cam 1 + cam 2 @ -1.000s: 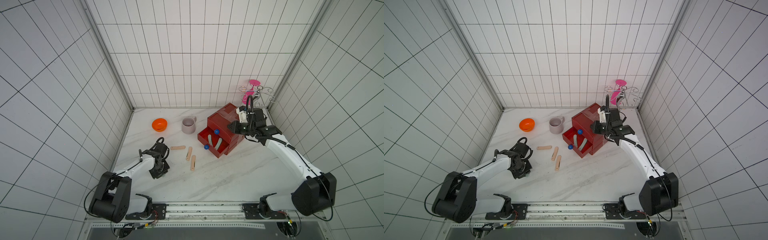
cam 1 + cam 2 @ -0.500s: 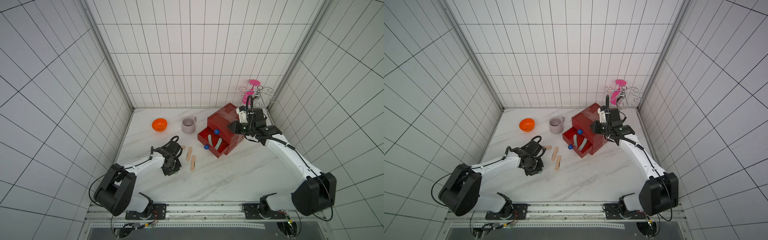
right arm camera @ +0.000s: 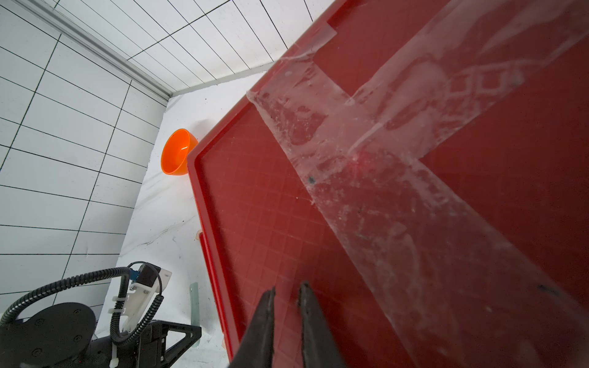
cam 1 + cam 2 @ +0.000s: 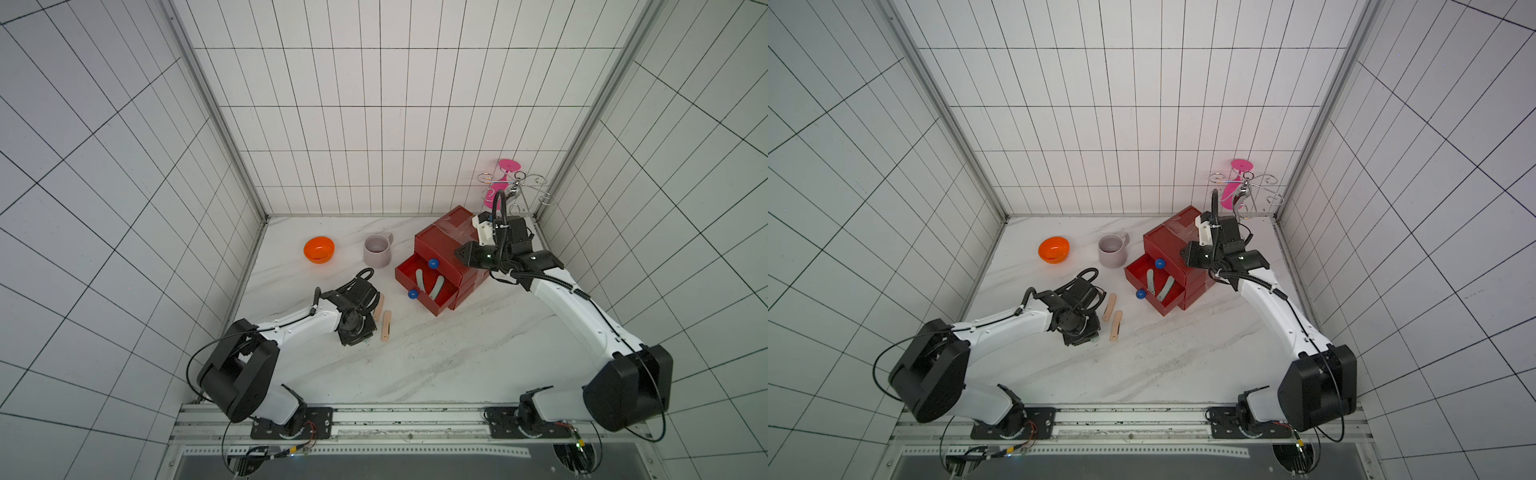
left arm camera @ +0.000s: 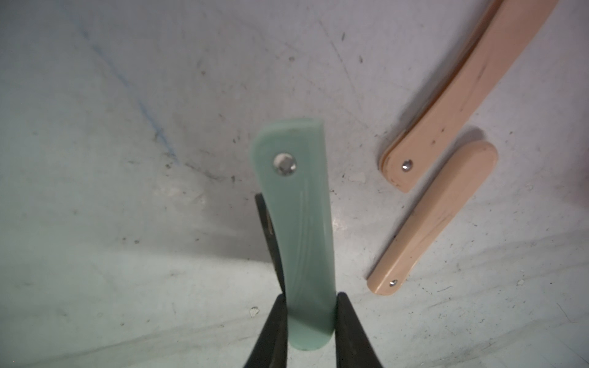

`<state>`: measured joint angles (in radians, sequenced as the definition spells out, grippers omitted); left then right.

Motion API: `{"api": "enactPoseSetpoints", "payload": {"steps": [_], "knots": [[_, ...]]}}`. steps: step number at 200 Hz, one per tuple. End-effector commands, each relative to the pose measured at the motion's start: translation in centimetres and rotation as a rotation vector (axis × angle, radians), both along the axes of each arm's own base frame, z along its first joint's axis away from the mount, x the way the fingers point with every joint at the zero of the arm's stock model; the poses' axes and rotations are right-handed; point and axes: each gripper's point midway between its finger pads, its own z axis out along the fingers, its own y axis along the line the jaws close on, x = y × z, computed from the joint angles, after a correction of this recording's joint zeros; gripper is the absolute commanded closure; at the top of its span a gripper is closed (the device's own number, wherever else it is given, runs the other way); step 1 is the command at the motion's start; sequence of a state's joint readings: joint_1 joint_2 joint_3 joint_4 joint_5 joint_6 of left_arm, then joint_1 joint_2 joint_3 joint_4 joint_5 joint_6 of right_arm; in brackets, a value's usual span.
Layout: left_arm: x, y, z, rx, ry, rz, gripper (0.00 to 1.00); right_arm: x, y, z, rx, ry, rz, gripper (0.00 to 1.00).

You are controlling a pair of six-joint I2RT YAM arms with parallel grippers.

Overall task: Place the fruit knives into the drawer by color
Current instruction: Pick up the fruit knife from the center of the board.

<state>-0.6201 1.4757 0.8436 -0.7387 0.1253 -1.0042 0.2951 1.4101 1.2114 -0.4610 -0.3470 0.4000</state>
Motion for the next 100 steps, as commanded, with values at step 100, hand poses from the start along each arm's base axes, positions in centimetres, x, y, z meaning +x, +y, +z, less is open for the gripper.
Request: {"api": "enactPoseSetpoints", "payload": {"steps": [100], "knots": [[2.7,-2.7,7.2,-0.069,-0.15,-0.009,0.81,-9.7,-2.2,-12.6,-0.188,0.599,0.019,0.82]]}}
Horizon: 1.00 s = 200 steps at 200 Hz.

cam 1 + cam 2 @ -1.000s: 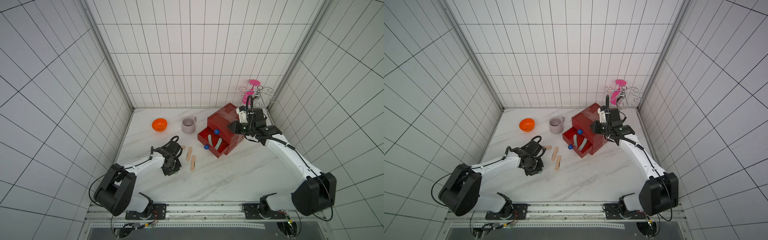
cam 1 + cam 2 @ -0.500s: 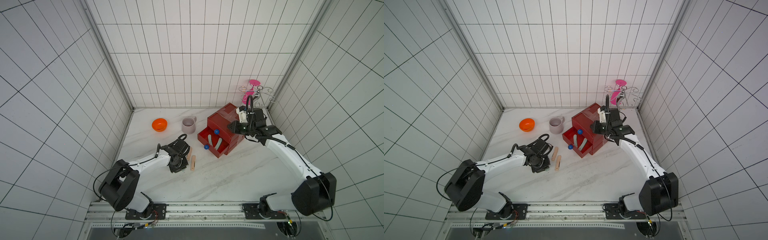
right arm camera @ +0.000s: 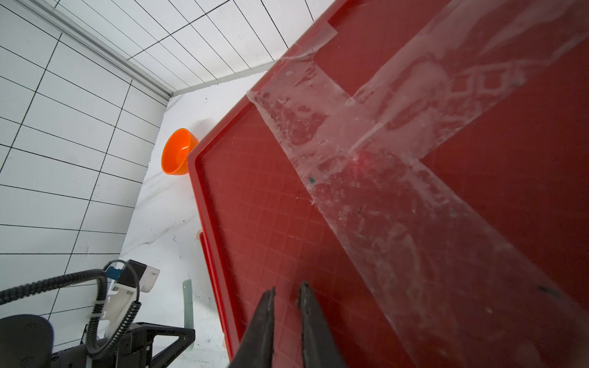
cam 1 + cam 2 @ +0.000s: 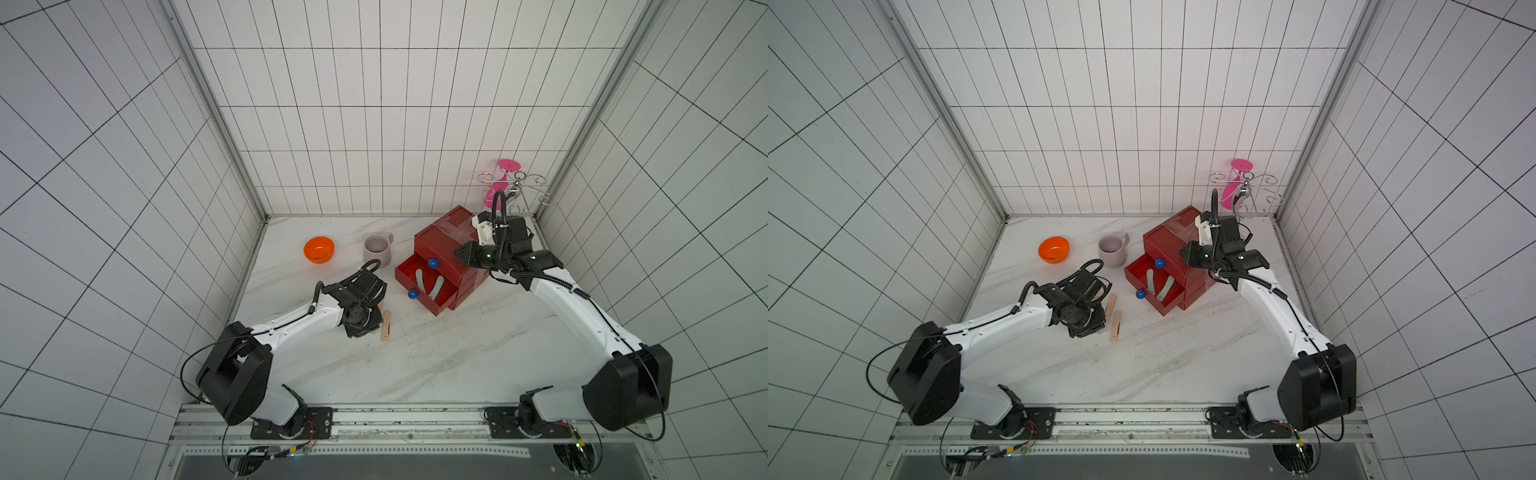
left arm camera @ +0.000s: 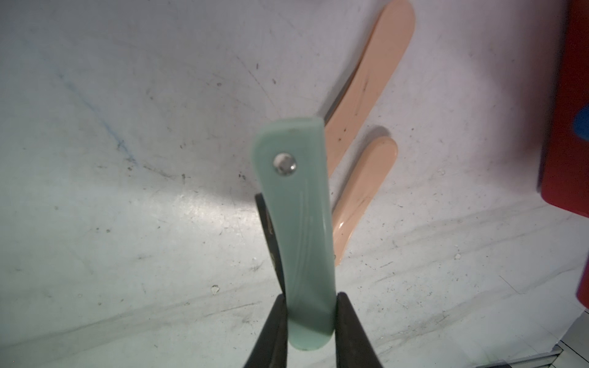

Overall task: Place the fruit knives into the drawer by color
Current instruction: Pick up the fruit knife from the center of the board, then place the fruit knife in the drawer.

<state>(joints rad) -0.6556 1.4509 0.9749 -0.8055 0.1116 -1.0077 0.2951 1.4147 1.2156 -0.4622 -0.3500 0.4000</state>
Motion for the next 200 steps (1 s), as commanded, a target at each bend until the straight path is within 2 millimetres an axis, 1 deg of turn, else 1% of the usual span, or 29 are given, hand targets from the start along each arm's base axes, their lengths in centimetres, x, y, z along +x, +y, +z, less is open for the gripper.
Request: {"api": "enactPoseSetpoints", "payload": {"steps": [1,40,67,117,161,200], "knots": [[1.2,-0.6,3.0,-0.028,-0.072,0.019,0.81,-9.7,-2.3,-12.5,-0.189,0.595,0.017,0.82],[2.9,-2.4,6.7,-0.097,-0.147,-0.003,0.8,-9.7,-2.3,-12.5,-0.192,0.594,0.018,0.82],[3.9,-4.1,8.2,-0.135,-0.174,-0.023,0.81,-9.8,-2.4,-12.5,-0.192,0.596,0.017,0.82],[5.2,-7.9,9.8,-0.181,-0.198,-0.081,0.81,-9.9,-2.4,-12.6,-0.196,0.599,0.016,0.82],[6.2,-11.0,10.8,-0.212,-0.213,-0.121,0.81,-9.9,-2.4,-12.5,-0.195,0.597,0.019,0.82],[6.7,-13.0,11.1,-0.225,-0.219,-0.15,0.81,-10.0,-2.4,-12.5,-0.195,0.597,0.021,0.82]]}}
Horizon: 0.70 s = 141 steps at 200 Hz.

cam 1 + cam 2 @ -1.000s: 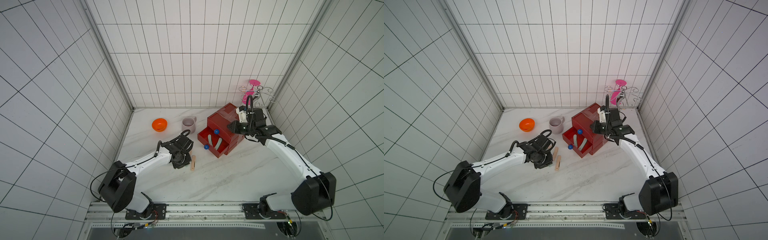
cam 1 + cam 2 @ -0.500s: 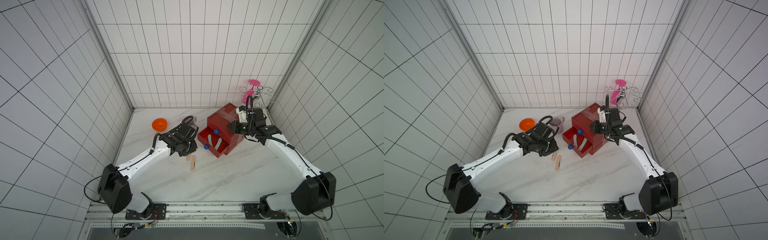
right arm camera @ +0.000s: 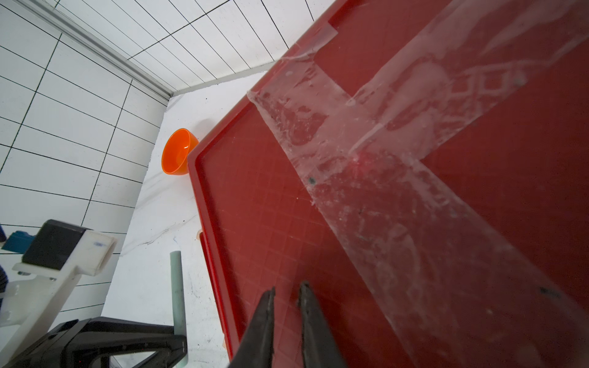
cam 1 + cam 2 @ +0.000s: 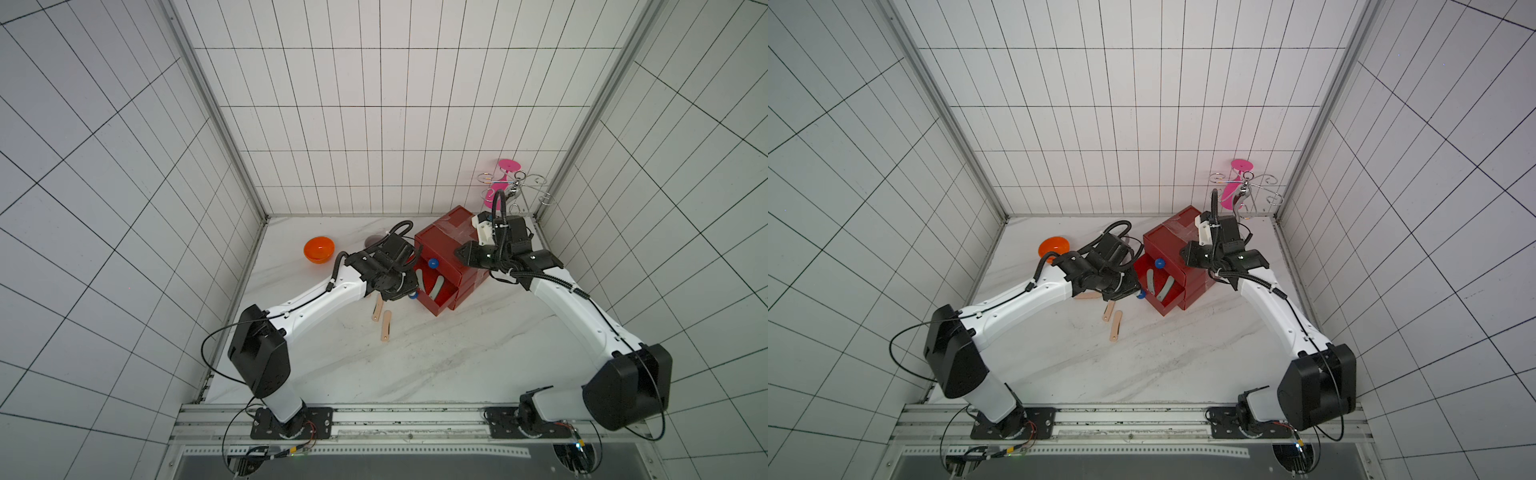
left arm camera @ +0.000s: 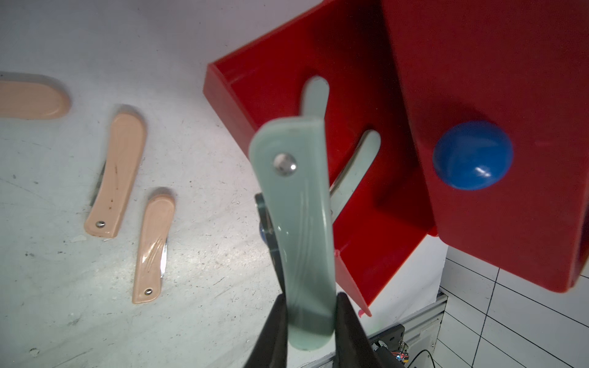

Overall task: Place the fruit knives into the drawer by color
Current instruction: Place the fruit knife in the drawer.

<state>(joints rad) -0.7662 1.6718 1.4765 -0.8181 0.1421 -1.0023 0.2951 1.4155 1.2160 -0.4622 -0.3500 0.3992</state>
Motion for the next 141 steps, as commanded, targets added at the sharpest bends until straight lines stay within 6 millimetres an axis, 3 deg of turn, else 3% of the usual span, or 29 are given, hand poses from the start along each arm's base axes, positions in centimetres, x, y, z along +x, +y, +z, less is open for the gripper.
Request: {"api": "enactPoseSetpoints", "payload": {"steps": [1,141], "knots": [[0.6,-1.7,1.0,-0.032,-0.031,-0.021,0.81,-10.0,-2.4,-12.5,-0.194,0.596,0.021,0.82],[2.1,-5.0,-1.3,-0.049,-0.01,-0.069,0.8,-10.2,-2.7,-12.4,-0.207,0.594,0.022,0.81]]}}
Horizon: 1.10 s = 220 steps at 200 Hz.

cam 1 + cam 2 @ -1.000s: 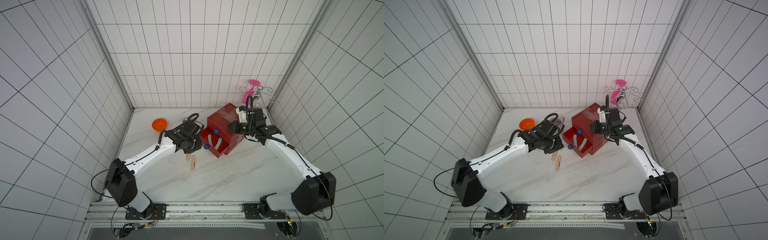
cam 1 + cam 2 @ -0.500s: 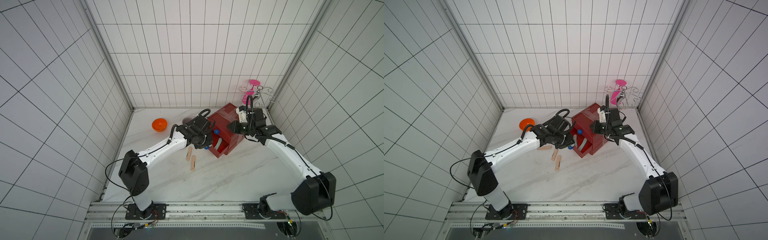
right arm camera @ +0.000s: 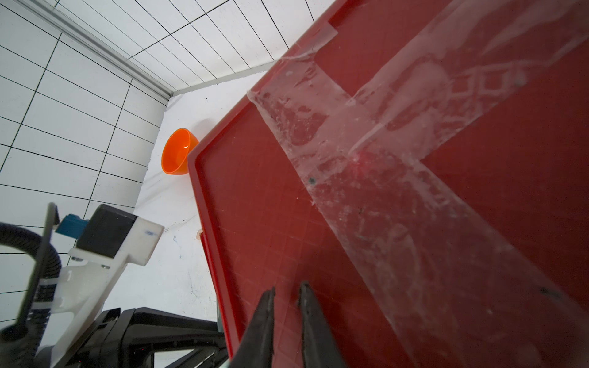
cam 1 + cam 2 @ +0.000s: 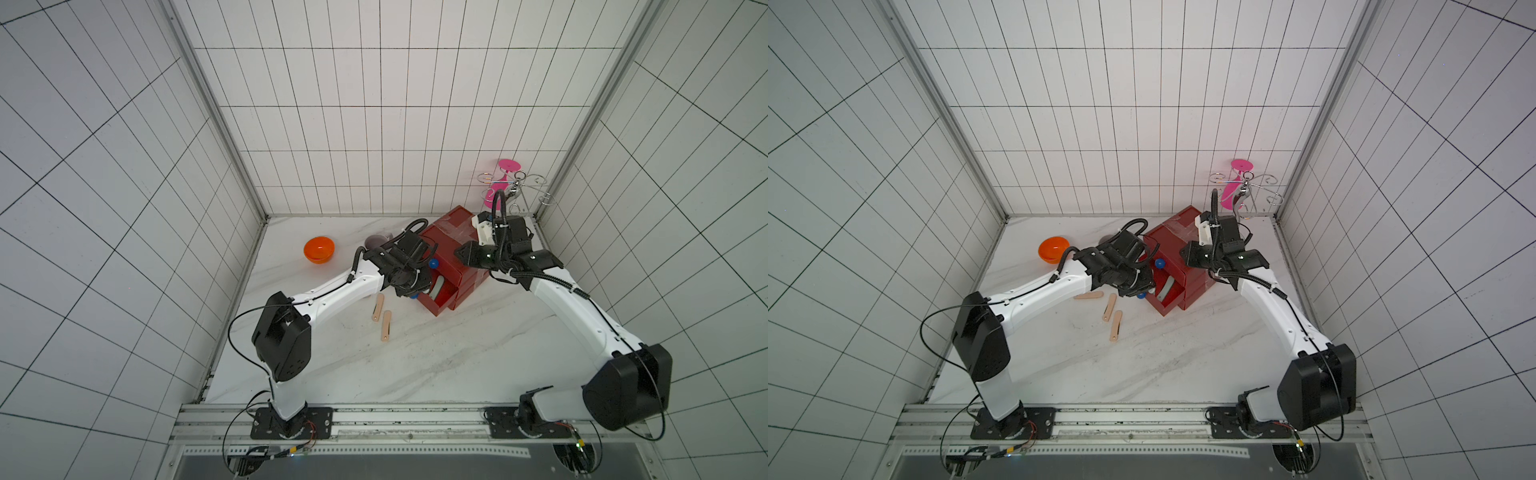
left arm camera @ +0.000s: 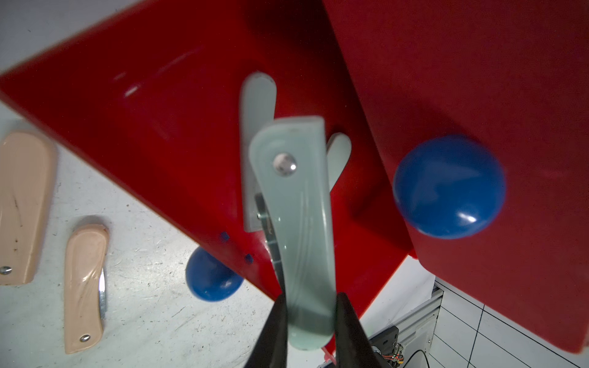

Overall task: Place the fruit knives into the drawer by color
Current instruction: Place the fruit knife in the drawer.

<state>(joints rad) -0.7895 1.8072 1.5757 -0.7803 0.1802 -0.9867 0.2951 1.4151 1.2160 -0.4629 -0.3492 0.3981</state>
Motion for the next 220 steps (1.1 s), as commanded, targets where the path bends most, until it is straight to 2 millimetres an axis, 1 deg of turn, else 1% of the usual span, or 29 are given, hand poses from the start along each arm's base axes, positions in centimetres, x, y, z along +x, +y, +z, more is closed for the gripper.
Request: {"api": "enactPoseSetpoints", "payload": {"steps": [1,26,51,97,170,192,220], "knots": [[0.8,-1.3,0.1,-0.03,-0.022,-0.011,0.8,-10.2,-2.7,-12.4,-0.206,0.594,0.021,0.81],[0.7,-1.5,-0.5,-0.027,-0.012,-0.017,0.79,-10.2,-2.7,-12.4,-0.207,0.595,0.02,0.81],[0.7,-1.7,-0.7,-0.031,-0.008,-0.018,0.76,-10.1,-2.6,-12.4,-0.205,0.597,0.022,0.81],[0.5,-1.8,-0.7,-0.031,-0.008,-0.022,0.71,-10.1,-2.6,-12.3,-0.207,0.597,0.021,0.81],[0.5,-1.8,-0.4,-0.034,-0.016,-0.023,0.69,-10.1,-2.7,-12.4,-0.209,0.599,0.021,0.81],[0.7,-1.6,0.4,-0.04,-0.035,-0.016,0.69,-10.1,-2.6,-12.4,-0.207,0.6,0.02,0.81],[1.1,-0.8,3.1,-0.046,-0.104,0.005,0.69,-10.1,-2.6,-12.4,-0.208,0.599,0.02,0.81]]}}
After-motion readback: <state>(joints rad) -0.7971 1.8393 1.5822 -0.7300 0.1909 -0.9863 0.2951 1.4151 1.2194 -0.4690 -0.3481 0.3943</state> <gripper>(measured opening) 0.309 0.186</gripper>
